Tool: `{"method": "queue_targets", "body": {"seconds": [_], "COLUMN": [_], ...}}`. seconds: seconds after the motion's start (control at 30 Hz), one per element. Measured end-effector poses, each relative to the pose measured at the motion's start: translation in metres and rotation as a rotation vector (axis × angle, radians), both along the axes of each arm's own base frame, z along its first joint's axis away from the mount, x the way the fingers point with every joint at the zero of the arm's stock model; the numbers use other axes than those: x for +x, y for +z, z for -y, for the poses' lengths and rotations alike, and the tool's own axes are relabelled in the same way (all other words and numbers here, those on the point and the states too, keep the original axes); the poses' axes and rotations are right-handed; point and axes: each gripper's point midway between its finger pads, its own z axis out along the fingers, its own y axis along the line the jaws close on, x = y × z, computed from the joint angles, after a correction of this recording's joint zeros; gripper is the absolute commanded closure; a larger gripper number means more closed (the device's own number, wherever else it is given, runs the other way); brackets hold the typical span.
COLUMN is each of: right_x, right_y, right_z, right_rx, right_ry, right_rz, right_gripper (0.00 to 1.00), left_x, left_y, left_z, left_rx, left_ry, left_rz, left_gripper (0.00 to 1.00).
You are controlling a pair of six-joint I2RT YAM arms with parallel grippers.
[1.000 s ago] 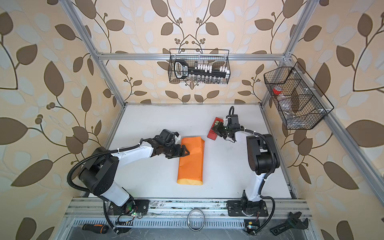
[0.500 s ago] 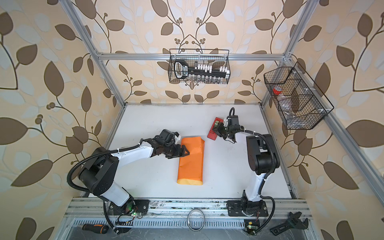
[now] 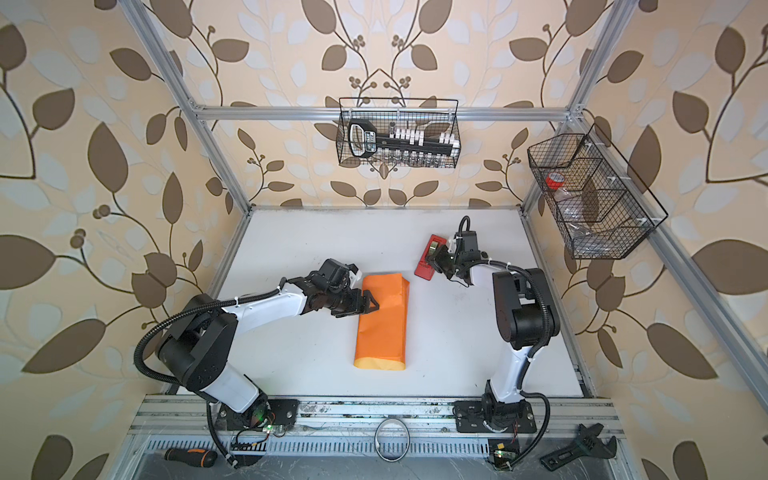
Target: Wrap the gift box in paper
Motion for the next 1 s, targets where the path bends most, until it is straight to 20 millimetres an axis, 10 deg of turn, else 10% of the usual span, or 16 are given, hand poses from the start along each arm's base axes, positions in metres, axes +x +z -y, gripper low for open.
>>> {"method": "queue_targets", "body": {"seconds": [1.0], "right_x": [-0.005], "right_y": [0.055], "right_z": [-0.01], "right_rx": [0.114], "right_ry": [-0.012], "right_rz": [0.088], "right_gripper": [1.0], "left_x": [0.0], "left_y": [0.0], "left_z": [0.0], "left_rx": [0.001], "left_ry": [-0.002], "left_rz": [0.002], "left_gripper": [0.17]}}
